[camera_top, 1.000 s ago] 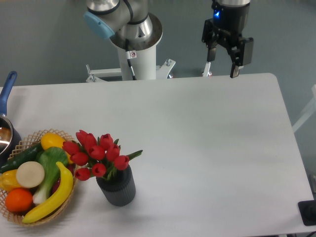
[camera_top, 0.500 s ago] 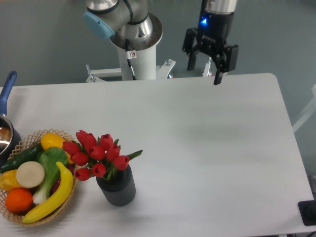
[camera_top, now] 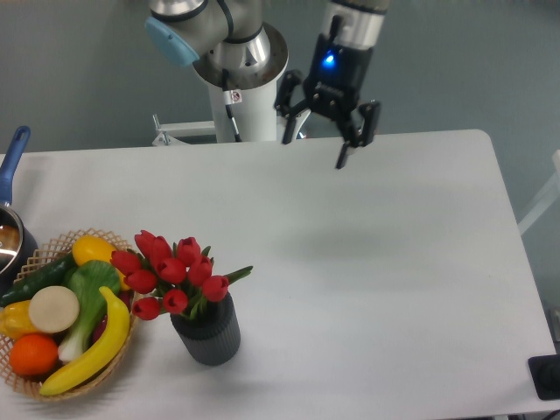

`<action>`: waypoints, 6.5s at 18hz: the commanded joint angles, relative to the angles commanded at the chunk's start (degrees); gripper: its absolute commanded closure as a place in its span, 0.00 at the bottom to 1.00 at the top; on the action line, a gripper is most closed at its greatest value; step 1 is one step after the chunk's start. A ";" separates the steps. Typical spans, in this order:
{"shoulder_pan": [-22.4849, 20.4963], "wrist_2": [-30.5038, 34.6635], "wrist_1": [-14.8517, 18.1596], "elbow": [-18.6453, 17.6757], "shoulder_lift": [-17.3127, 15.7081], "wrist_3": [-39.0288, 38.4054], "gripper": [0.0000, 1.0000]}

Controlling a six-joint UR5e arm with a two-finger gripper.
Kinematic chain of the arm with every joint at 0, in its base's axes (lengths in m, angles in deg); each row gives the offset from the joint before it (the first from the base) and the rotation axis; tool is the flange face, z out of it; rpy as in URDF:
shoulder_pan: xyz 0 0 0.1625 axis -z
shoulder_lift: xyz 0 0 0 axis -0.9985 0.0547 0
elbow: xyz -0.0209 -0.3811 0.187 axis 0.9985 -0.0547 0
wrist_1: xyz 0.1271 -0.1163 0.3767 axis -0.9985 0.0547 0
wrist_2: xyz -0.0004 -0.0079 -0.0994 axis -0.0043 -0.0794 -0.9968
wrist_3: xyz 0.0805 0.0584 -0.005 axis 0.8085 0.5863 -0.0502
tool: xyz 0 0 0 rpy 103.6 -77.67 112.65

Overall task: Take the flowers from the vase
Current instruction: 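Move the open gripper down toward the red tulips in the black vase, then lower the open gripper around the tulip stems above the vase rim, then close the gripper on the tulip stems, then lift the gripped tulips up out of the black vase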

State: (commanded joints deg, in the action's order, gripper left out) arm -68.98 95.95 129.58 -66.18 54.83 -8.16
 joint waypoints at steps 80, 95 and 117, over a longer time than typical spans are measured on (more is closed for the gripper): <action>17.41 -11.95 -18.47 12.83 27.07 -11.43 0.47; 16.80 -16.07 -18.47 12.74 26.81 -11.34 0.56; 11.09 -29.79 -18.47 12.83 22.24 -14.68 0.61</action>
State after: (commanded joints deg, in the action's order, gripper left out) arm -57.89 66.16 111.11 -53.35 77.08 -22.83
